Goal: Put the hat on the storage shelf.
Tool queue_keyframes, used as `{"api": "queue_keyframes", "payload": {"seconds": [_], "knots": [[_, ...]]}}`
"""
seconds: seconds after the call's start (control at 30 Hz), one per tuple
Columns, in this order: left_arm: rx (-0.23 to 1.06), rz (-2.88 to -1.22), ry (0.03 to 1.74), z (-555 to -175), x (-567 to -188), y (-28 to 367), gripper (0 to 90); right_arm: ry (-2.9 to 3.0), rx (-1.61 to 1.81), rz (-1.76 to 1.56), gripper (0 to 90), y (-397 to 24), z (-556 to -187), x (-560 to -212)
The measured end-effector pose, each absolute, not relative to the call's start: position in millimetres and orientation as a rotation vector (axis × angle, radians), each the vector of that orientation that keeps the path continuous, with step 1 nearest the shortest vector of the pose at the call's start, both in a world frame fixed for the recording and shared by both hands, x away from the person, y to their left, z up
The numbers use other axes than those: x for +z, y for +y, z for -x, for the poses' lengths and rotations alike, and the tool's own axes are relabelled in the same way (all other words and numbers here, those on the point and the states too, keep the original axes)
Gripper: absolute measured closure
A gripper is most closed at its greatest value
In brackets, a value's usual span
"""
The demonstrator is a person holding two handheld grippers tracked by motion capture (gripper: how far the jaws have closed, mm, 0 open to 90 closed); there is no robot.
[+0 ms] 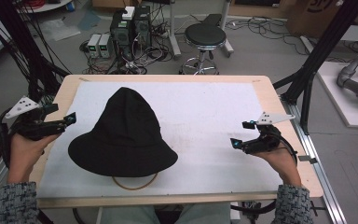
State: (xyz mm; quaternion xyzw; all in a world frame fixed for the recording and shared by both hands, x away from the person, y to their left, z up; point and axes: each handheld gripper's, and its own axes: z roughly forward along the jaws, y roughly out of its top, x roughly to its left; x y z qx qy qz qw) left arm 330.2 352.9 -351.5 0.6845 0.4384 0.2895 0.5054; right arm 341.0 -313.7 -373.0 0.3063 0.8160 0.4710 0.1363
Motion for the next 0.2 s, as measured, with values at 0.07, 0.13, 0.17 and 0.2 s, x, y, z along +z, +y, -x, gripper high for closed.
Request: {"api": "queue_keyframes", "payload": {"seconds": [0.07, 0.13, 0.17, 0.2], "knots": [[0.697, -1.652, 1.057, -330.6, -352.0, 353.3, 16.7, 2.361, 1.365, -0.888, 10.1, -313.5, -341.1, -373.0], [0.693, -1.652, 1.056, -330.9, -352.6, 352.9, 16.7, 2.363, 1.366, -0.888, 10.1, -313.1, -341.4, -373.2], [0.695, -1.653, 1.054, -331.3, -352.8, 352.9, 16.7, 2.364, 1.365, -0.881, 10.1, -312.9, -341.9, -373.5], [0.693, -1.657, 1.055, -331.4, -352.9, 353.0, 16.7, 2.365, 1.361, -0.876, 10.1, -312.9, -342.2, -373.6]]}}
